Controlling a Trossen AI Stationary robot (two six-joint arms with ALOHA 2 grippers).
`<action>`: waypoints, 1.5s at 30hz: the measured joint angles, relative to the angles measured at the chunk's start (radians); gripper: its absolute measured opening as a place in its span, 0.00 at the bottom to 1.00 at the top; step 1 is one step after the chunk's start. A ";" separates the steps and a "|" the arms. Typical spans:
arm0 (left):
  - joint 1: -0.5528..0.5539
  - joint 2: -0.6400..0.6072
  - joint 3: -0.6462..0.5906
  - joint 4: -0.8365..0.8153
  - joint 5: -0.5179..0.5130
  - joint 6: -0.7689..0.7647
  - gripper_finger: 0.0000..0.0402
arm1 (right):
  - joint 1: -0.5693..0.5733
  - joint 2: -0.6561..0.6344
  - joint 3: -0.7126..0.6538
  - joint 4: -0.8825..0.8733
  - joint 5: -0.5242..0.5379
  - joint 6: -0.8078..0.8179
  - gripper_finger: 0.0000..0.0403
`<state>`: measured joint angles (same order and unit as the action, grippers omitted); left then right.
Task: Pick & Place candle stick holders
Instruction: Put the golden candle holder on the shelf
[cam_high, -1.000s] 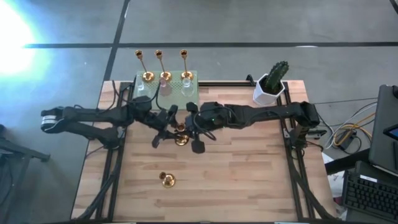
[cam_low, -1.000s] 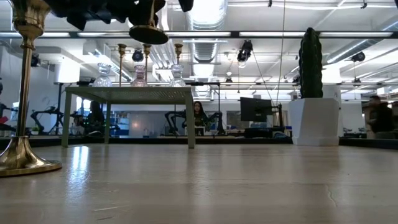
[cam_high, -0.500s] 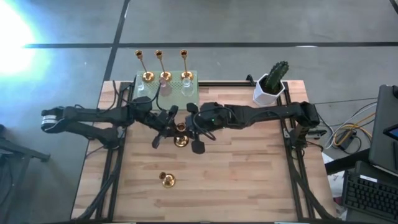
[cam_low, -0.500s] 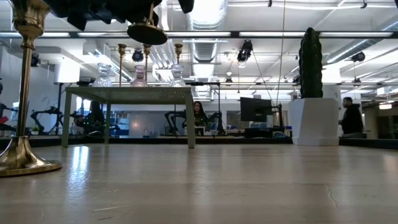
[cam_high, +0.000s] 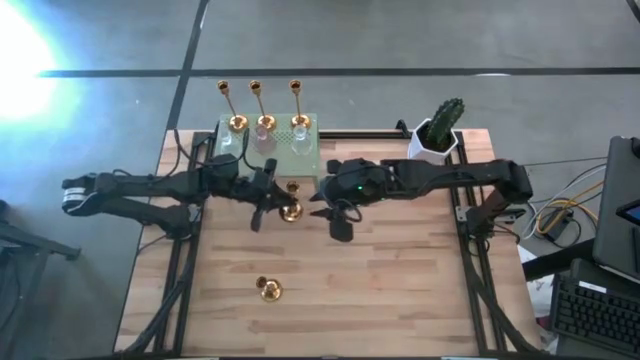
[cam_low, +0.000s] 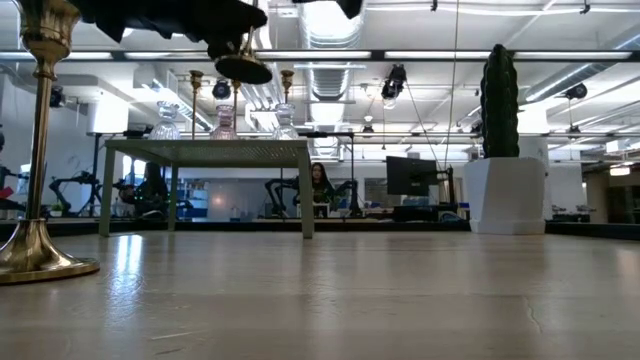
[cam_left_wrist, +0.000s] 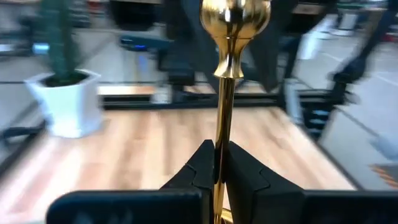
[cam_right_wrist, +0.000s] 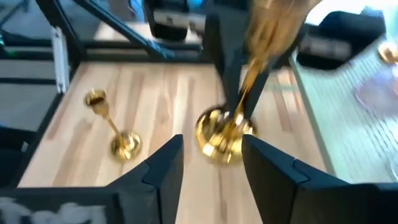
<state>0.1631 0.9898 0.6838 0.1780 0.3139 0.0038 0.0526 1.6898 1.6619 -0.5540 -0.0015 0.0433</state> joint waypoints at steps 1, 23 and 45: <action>0.000 -0.003 0.000 0.002 -0.041 -0.001 0.05 | 0.002 -0.012 0.000 -0.032 0.014 0.007 0.40; -0.034 -0.007 -0.199 0.367 -0.852 -0.025 0.05 | 0.114 -0.393 -0.569 0.230 0.379 0.295 0.27; 0.091 0.100 -0.224 0.477 -0.874 -0.073 0.05 | 0.115 -0.485 -0.755 0.486 0.371 0.263 0.25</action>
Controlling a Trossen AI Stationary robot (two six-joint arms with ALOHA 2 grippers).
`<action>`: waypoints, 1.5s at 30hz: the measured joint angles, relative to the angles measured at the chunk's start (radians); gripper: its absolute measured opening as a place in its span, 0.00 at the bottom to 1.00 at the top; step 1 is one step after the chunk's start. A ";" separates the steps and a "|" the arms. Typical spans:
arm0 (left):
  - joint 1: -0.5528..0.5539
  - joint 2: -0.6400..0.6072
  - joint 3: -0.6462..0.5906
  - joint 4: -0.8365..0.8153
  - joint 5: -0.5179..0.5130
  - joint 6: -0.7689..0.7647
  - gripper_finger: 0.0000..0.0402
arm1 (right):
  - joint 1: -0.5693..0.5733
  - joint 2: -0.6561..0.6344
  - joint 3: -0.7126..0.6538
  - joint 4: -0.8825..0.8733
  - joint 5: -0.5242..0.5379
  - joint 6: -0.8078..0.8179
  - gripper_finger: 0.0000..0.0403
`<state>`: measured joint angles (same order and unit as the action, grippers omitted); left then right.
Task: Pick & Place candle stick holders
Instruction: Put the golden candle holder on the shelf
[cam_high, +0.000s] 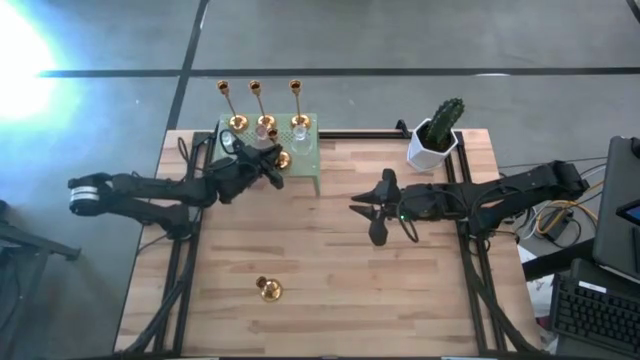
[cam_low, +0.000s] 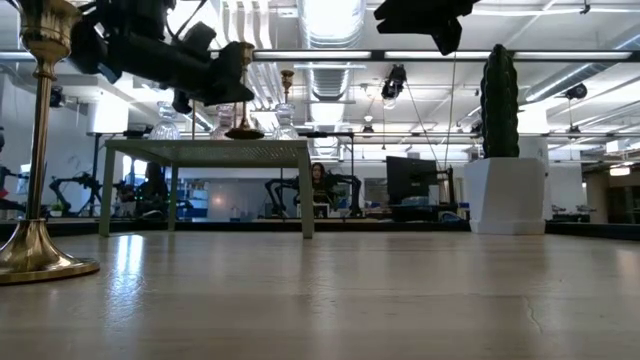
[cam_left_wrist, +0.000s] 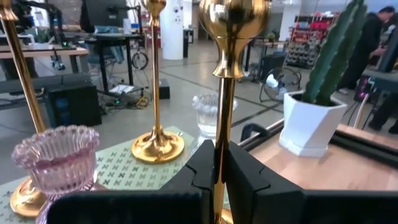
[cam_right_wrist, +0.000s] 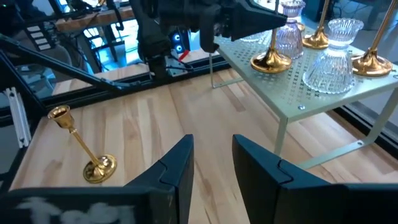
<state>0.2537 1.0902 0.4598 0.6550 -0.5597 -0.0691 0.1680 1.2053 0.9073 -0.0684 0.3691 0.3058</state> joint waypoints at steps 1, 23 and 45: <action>0.007 0.007 0.000 -0.001 0.000 0.000 0.05 | 0.000 0.000 0.000 0.000 -0.001 -0.001 0.25; 0.042 0.103 0.000 0.073 0.036 -0.002 0.05 | 0.000 0.000 0.000 -0.004 -0.007 -0.016 0.21; 0.042 0.103 -0.003 0.053 -0.001 -0.003 0.19 | 0.000 0.000 0.000 -0.005 -0.013 -0.018 0.23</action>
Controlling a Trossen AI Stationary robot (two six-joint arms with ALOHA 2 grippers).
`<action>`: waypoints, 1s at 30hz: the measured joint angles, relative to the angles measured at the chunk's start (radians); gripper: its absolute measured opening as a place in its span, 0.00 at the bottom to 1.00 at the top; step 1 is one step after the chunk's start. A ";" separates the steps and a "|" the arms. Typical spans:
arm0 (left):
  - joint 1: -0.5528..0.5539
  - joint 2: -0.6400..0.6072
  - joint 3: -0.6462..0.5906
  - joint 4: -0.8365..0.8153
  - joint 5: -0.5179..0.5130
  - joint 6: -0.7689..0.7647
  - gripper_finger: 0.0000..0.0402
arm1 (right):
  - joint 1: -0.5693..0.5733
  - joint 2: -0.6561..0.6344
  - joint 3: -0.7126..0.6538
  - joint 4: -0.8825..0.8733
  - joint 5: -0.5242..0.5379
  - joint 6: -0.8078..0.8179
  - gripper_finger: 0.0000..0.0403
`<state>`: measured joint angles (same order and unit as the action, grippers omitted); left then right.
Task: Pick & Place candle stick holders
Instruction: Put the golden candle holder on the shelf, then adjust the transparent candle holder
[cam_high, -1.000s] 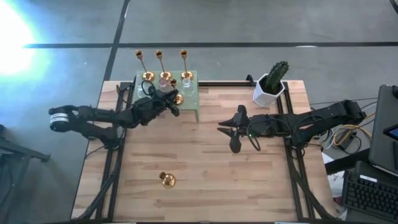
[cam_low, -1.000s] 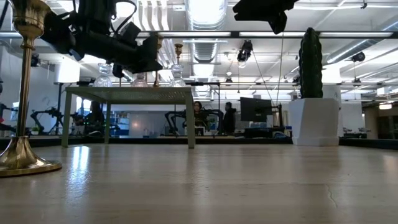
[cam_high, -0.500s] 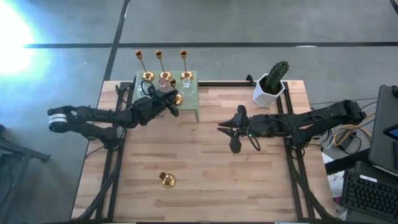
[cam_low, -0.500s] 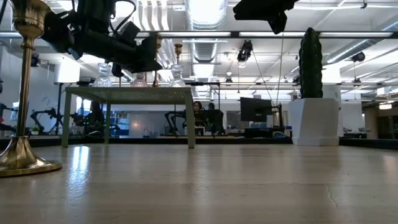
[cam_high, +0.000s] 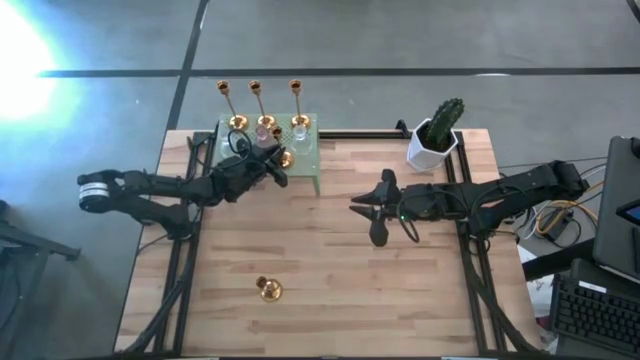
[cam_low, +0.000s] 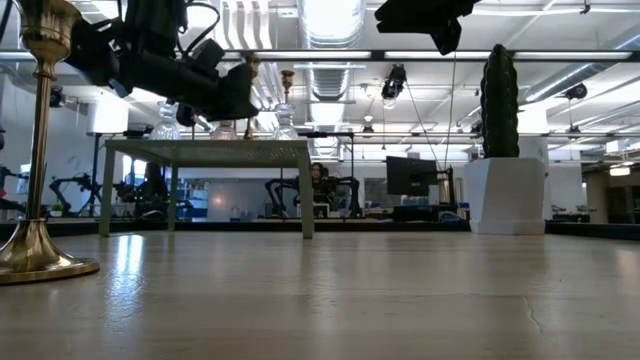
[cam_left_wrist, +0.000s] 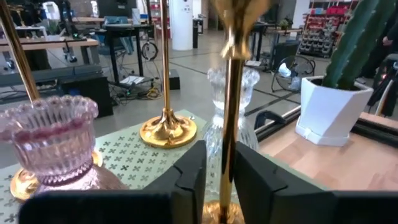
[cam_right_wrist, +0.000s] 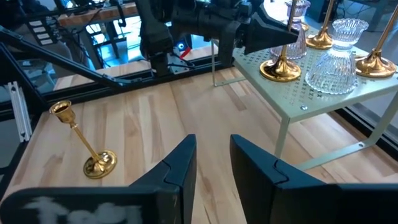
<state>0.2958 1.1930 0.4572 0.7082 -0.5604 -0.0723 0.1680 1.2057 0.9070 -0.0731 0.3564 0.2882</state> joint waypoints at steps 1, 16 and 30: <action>0.000 -0.001 0.000 0.006 -0.001 0.000 0.21 | 0.000 0.000 0.000 0.000 -0.006 0.000 0.23; -0.003 -0.076 0.000 0.005 0.038 0.008 0.30 | 0.000 0.000 0.000 -0.004 -0.025 -0.003 0.20; -0.007 -0.243 0.001 -0.228 0.070 -0.019 0.35 | 0.000 0.000 0.000 -0.006 -0.028 0.000 0.21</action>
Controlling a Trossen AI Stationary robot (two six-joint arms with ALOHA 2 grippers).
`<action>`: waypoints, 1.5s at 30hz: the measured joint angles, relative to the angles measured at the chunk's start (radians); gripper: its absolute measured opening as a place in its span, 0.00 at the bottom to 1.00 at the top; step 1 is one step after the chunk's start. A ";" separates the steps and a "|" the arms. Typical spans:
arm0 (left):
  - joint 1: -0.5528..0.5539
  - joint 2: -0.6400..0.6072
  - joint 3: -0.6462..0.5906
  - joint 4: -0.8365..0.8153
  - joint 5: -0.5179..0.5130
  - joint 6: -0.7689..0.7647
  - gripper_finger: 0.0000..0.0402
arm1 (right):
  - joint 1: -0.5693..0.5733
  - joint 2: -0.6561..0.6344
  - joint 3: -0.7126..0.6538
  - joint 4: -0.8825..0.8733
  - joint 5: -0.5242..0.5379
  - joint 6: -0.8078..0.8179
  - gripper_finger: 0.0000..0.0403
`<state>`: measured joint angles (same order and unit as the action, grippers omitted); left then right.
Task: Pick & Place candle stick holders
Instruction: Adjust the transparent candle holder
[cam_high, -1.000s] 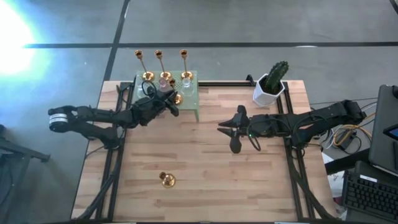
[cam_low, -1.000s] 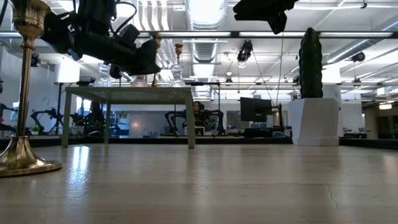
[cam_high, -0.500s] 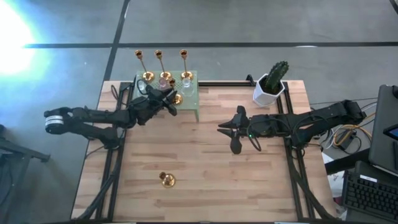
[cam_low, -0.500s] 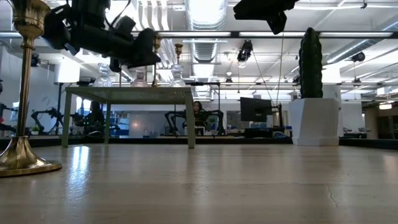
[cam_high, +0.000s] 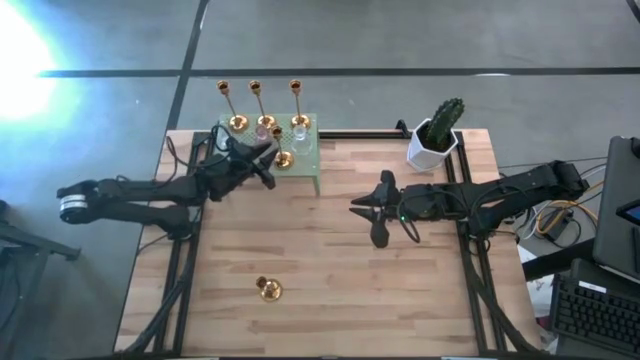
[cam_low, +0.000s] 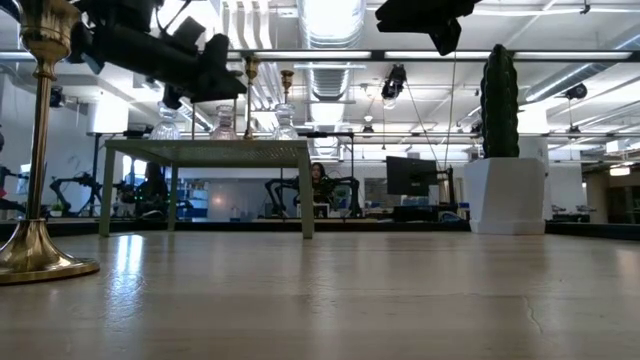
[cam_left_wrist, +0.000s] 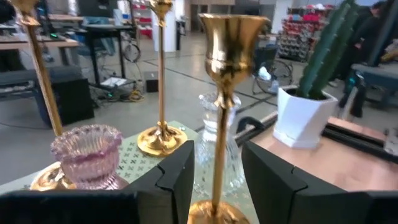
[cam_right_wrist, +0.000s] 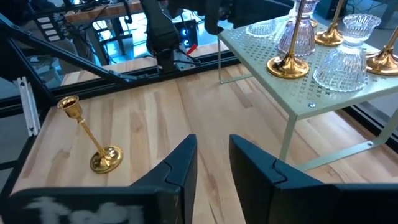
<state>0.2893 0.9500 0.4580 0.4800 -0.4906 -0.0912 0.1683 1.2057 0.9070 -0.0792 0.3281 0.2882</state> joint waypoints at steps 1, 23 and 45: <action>0.000 -0.014 0.000 -0.020 0.012 -0.001 0.35 | 0.000 0.000 0.000 0.000 -0.008 0.000 0.21; -0.003 -0.355 0.001 -0.563 0.265 -0.095 0.12 | 0.000 0.001 -0.035 -0.021 -0.040 0.000 0.20; -0.003 -0.426 0.000 -0.777 -0.052 -0.152 0.00 | 0.000 0.000 -0.051 -0.019 -0.039 -0.008 0.16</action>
<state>0.2863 0.5236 0.4576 -0.2965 -0.5422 -0.2432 0.1680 1.2060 0.8562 -0.0982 0.2893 0.2802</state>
